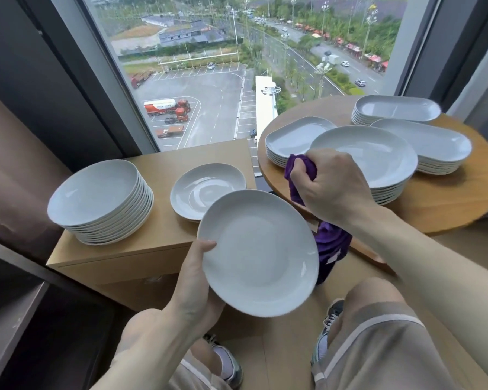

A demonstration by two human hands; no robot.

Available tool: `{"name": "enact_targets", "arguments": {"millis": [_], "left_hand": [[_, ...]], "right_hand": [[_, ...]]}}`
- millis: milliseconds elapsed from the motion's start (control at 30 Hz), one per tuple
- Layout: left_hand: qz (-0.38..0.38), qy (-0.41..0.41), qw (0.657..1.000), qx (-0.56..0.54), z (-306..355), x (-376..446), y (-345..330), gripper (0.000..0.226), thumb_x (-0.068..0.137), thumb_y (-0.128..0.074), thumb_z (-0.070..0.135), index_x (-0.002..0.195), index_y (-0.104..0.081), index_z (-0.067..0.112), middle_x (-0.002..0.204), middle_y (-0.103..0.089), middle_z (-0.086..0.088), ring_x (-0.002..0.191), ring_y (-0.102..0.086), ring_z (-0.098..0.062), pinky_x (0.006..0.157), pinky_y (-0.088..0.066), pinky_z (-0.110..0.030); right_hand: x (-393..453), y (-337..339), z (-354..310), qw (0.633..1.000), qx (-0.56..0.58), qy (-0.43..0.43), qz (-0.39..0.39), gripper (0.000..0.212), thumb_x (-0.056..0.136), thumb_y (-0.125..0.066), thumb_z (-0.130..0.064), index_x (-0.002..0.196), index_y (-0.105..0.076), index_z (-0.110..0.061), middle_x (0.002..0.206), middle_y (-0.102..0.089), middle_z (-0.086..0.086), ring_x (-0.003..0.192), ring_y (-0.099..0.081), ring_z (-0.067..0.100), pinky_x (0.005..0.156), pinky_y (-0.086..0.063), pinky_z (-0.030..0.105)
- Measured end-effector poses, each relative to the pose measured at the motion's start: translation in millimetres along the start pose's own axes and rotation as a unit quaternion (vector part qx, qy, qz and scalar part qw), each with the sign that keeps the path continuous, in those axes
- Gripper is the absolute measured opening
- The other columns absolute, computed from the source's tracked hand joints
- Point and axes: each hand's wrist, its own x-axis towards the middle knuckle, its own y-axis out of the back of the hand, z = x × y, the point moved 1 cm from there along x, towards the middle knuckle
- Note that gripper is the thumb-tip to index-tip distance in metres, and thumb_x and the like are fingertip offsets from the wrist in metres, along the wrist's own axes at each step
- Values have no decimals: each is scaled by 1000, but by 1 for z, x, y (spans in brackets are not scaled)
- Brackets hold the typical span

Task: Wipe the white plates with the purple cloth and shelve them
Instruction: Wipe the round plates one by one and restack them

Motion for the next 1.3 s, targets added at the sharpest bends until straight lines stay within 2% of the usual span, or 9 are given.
{"name": "enact_targets", "arguments": {"millis": [100, 233, 467, 600, 800, 900, 1033, 1167, 1300], "left_hand": [[10, -13, 999, -34, -1, 1, -8, 38, 99, -39, 27, 120, -71, 19, 123, -74, -16, 107, -72, -37, 97, -53, -54], [13, -42, 999, -26, 3, 13, -29, 45, 99, -33, 25, 131, -64, 20, 128, -71, -17, 115, -68, -40, 93, -54, -57], [41, -99, 994, -9, 12, 40, -89, 41, 95, -30, 11, 107, -69, 16, 100, -77, -10, 102, -67, -35, 89, -49, -51], [36, -74, 995, 47, 10, 63, -127, 35, 97, -35, 10, 114, -66, 11, 107, -76, -11, 107, -68, -31, 74, -62, -39], [33, -51, 994, 90, 2, 95, -163, 37, 98, -41, 14, 130, -55, 3, 120, -68, -16, 114, -67, -36, 84, -64, -46], [57, -54, 986, 150, -1, 113, -173, 36, 101, -39, 22, 130, -52, 4, 111, -65, -14, 101, -68, -31, 69, -64, -39], [97, -67, 934, 337, 1, 130, -181, 49, 99, -35, 36, 134, -53, 7, 92, -57, -8, 67, -56, -22, 51, -48, -27], [80, -61, 913, 395, 0, 133, -191, 42, 103, -30, 33, 133, -50, 13, 88, -51, -7, 62, -47, -20, 52, -37, -25], [47, -73, 905, 416, -6, 130, -192, 19, 104, -31, 26, 122, -33, 33, 86, -52, -2, 67, -49, -20, 64, -43, -29]], "right_hand": [[6, 8, 2, 1000, 14, -17, 4, 41, 96, -50, -34, 61, -41, -14, 59, -46, 1, 61, -46, 28, 57, -28, 35], [18, 26, 12, 998, 31, -59, -3, 41, 96, -49, -33, 60, -45, -14, 56, -48, -2, 59, -46, 18, 52, -28, 34], [33, 60, 23, 988, 64, -135, -33, 43, 92, -47, -29, 54, -60, -14, 47, -59, -10, 60, -57, 19, 50, -38, 29], [46, 95, 37, 981, 78, -179, 1, 45, 93, -49, -25, 50, -44, -13, 41, -48, -5, 54, -46, 22, 49, -31, 33], [56, 129, 79, 968, 61, -242, 38, 44, 94, -49, -26, 56, -31, -15, 54, -33, 4, 52, -32, 22, 50, -23, 35], [54, 132, 88, 964, 54, -256, 38, 44, 94, -49, -27, 55, -35, -14, 54, -38, 4, 53, -35, 23, 50, -25, 35], [51, 123, 91, 961, 65, -269, 9, 40, 96, -49, -29, 60, -41, -13, 59, -44, 5, 57, -41, 21, 51, -28, 33], [50, 111, 90, 962, 66, -264, 0, 41, 95, -49, -32, 60, -43, -11, 61, -47, 6, 58, -44, 22, 50, -29, 34], [46, 98, 81, 964, 68, -257, -7, 46, 96, -50, -32, 55, -44, -13, 58, -51, 4, 58, -50, 23, 51, -33, 32]]}}
